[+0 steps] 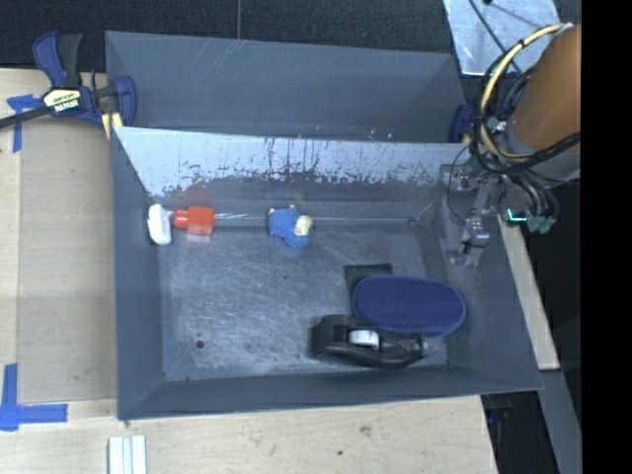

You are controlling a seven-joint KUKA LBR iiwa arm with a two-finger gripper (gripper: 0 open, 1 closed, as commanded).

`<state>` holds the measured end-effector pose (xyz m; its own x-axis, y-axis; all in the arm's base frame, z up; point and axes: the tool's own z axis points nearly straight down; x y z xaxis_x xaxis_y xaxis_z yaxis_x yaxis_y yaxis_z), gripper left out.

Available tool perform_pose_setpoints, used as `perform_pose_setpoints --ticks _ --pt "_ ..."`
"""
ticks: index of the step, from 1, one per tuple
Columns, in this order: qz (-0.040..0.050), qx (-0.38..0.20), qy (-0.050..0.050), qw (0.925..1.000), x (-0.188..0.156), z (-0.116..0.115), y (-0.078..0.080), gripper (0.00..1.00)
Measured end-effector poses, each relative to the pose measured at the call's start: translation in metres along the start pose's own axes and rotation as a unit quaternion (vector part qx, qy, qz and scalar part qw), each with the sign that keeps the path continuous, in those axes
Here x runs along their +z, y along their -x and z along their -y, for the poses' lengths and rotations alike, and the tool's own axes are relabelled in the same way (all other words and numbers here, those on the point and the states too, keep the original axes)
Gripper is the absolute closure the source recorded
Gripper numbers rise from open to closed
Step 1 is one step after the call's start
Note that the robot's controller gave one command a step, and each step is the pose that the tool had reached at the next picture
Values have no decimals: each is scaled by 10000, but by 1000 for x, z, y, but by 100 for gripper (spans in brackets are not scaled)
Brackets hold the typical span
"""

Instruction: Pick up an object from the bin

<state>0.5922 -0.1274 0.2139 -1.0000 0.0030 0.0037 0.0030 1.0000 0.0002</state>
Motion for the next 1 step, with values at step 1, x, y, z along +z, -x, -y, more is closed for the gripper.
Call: perform_pose_setpoints --ticks 1 --pt "-13 -202 16 9998 90 -69 -31 0"
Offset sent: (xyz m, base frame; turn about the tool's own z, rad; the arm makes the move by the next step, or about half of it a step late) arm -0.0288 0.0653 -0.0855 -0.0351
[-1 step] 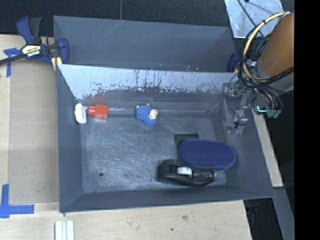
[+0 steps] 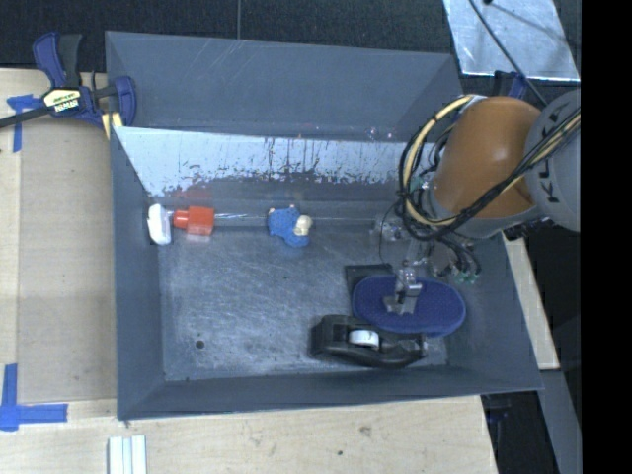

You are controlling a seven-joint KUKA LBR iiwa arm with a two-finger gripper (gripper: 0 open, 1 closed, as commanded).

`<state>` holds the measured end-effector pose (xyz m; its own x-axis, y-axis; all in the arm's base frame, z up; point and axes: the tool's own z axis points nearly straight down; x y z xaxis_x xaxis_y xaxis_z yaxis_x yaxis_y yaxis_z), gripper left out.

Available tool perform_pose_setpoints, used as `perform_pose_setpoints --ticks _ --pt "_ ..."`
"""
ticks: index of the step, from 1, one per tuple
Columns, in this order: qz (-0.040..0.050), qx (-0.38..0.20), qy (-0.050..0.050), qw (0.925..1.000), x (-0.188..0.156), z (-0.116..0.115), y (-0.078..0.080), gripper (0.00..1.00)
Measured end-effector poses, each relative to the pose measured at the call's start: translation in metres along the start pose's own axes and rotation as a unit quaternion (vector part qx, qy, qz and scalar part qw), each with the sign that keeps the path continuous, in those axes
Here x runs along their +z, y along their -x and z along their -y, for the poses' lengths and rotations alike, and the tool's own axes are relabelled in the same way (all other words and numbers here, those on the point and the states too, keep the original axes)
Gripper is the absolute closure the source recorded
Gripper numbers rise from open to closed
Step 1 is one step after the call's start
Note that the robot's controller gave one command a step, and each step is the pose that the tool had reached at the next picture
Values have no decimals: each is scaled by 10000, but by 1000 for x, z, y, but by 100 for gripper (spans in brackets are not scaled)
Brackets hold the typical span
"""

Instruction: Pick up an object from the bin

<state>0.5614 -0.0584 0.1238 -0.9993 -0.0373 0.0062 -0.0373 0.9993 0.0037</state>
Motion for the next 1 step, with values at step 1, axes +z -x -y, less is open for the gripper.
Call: perform_pose_setpoints --ticks 1 --pt "-1 212 -13 9998 56 8 -7 0"
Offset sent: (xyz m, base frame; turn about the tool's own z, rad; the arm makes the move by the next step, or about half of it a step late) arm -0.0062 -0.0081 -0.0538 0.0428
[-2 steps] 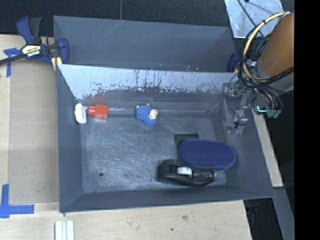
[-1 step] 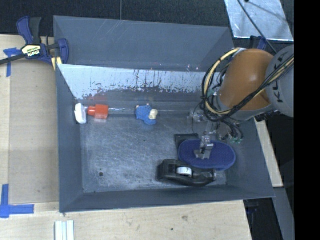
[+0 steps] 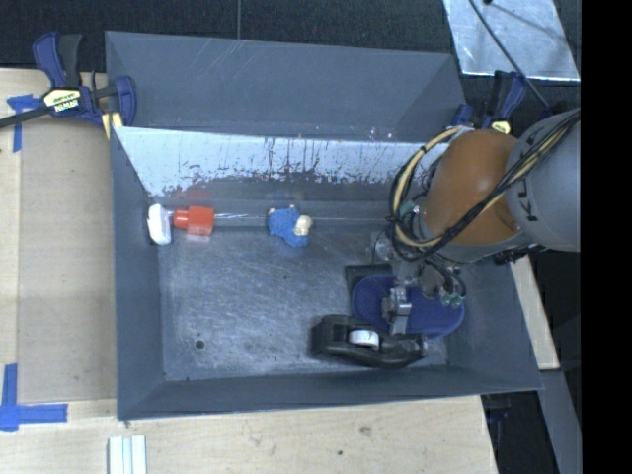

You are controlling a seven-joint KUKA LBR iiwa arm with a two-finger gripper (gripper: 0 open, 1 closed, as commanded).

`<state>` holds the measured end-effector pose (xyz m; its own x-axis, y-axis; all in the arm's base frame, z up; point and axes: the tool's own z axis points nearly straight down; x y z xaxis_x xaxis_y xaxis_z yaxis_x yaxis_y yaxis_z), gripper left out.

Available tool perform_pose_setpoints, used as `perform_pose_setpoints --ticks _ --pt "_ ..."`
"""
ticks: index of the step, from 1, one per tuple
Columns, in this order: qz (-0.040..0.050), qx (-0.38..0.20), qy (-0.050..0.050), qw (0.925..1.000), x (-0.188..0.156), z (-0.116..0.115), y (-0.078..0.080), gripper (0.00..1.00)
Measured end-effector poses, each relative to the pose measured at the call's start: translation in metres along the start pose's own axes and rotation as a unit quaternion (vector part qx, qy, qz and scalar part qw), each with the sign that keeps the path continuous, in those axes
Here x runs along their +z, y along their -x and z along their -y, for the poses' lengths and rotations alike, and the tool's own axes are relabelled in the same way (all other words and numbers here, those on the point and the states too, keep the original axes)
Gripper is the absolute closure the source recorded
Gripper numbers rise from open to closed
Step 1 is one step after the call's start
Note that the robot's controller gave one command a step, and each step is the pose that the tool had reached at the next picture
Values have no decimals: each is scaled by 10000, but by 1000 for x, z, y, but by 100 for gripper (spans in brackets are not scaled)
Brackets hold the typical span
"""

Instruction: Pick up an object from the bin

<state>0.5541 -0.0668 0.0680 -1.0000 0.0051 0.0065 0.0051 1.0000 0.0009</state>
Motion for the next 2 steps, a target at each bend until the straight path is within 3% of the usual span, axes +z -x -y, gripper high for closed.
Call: perform_pose_setpoints --ticks 1,2 --pt "103 -7 -7 9999 -5 0 5 100" --pt "95 154 -6 9998 -171 -22 -26 100"
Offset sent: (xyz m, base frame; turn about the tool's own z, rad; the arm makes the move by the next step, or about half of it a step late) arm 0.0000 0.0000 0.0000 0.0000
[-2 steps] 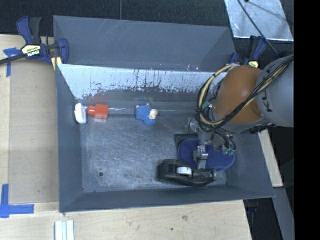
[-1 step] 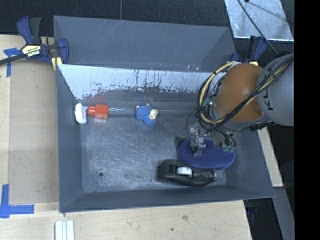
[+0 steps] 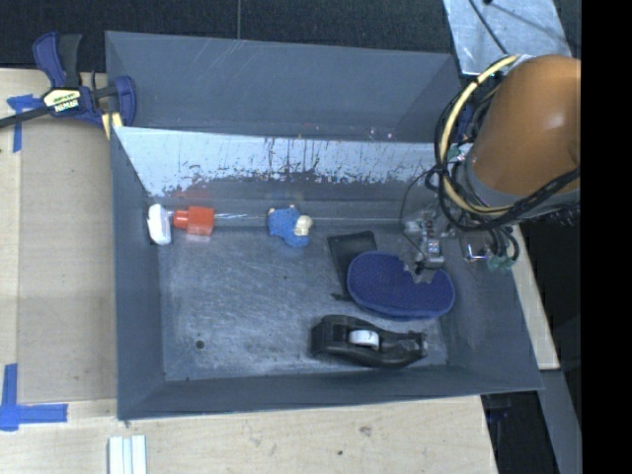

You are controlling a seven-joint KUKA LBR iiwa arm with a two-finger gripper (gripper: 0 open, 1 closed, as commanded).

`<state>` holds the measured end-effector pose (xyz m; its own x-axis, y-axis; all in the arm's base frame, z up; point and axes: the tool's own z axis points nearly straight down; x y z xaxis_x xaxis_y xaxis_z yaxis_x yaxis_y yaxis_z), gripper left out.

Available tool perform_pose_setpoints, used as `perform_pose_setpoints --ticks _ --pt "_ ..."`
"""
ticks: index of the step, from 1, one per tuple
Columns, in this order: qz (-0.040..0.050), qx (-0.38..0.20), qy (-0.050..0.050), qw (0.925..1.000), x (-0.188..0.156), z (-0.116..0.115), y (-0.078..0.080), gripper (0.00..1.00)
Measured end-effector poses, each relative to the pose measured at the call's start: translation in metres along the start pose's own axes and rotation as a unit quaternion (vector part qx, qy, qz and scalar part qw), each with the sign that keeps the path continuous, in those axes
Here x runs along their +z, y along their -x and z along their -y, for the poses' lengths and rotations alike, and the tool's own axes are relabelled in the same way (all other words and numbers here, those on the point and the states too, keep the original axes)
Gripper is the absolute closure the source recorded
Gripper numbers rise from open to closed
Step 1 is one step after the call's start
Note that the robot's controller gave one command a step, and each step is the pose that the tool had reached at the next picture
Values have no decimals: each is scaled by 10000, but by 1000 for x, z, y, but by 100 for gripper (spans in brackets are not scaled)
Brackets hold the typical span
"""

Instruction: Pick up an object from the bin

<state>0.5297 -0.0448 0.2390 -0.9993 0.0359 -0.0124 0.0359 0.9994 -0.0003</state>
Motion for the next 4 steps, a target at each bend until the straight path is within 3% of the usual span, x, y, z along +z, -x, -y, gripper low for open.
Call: perform_pose_setpoints --ticks 1,2,3,4 --pt "-11 349 -20 9994 137 -18 -16 100" --pt "-7 334 -4 9994 136 -20 -16 0" --pt "-30 163 -8 9999 167 35 37 0" --pt "-36 572 -5 9984 170 69 50 0"
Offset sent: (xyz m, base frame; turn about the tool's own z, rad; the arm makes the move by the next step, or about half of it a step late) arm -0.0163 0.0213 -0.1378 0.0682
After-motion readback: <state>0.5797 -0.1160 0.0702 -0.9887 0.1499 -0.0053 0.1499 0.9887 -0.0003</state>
